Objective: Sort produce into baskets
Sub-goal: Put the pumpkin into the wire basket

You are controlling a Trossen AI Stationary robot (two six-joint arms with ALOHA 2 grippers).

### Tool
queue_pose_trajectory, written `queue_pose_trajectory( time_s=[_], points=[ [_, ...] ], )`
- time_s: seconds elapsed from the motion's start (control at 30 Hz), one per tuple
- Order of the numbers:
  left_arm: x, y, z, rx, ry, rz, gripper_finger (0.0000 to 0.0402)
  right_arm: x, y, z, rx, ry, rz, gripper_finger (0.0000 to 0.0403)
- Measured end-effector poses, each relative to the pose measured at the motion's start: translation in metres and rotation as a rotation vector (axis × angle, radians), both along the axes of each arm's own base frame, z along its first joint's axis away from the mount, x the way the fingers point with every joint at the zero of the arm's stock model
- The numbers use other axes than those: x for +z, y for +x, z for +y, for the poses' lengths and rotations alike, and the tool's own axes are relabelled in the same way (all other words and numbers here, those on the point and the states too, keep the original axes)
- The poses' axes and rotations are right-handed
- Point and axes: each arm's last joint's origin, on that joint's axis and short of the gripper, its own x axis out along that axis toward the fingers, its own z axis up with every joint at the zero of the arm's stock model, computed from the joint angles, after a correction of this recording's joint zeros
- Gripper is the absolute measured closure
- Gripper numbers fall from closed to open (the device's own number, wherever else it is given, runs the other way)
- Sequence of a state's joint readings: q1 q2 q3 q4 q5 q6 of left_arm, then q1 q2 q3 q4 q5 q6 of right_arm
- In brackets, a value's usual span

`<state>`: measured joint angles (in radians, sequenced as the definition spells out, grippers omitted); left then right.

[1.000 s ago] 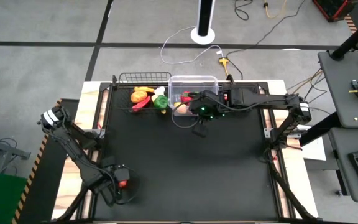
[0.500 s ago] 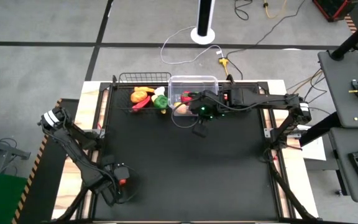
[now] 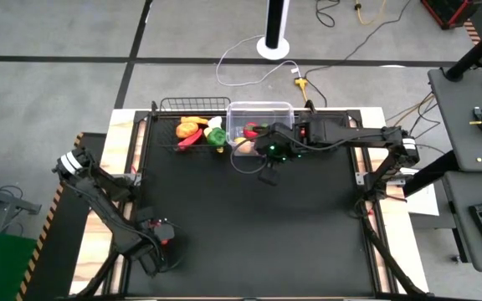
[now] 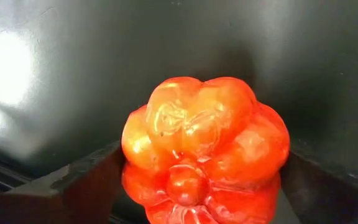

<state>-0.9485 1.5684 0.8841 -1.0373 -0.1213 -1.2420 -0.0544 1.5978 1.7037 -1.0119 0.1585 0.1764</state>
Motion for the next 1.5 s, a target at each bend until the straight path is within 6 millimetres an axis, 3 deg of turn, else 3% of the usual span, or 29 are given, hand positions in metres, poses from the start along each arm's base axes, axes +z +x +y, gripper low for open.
queue_pose_trajectory(
  time_s=[0.2,0.4,0.57,0.8,1.07,1.3,1.5],
  points=[
    [0.001,0.001,-0.002,-0.002,-0.025,-0.018,0.0091,-0.001,0.000,0.000,0.000,0.000,0.005,0.0229],
    [0.010,0.006,-0.008,-0.023,-0.061,-0.051,0.0094,-0.001,0.000,0.000,0.004,-0.003,0.005,0.0229],
    [0.035,0.019,-0.011,-0.055,-0.025,-0.178,0.0094,0.000,-0.001,0.000,0.030,-0.020,0.008,0.0229],
    [0.082,0.044,0.011,-0.104,0.182,-0.451,0.0094,0.006,-0.007,0.000,0.058,-0.039,0.006,0.0229],
    [0.120,0.067,0.076,-0.157,0.412,-0.505,0.0094,0.022,-0.023,0.001,0.073,-0.054,-0.035,0.0229],
    [0.148,0.069,0.156,-0.107,0.544,-0.424,0.0094,0.028,-0.033,0.002,0.070,-0.054,-0.048,0.0229],
    [0.164,0.061,0.228,-0.014,0.447,-0.423,0.0094,0.027,-0.033,0.002,0.066,-0.050,-0.046,0.0229]
  ],
)
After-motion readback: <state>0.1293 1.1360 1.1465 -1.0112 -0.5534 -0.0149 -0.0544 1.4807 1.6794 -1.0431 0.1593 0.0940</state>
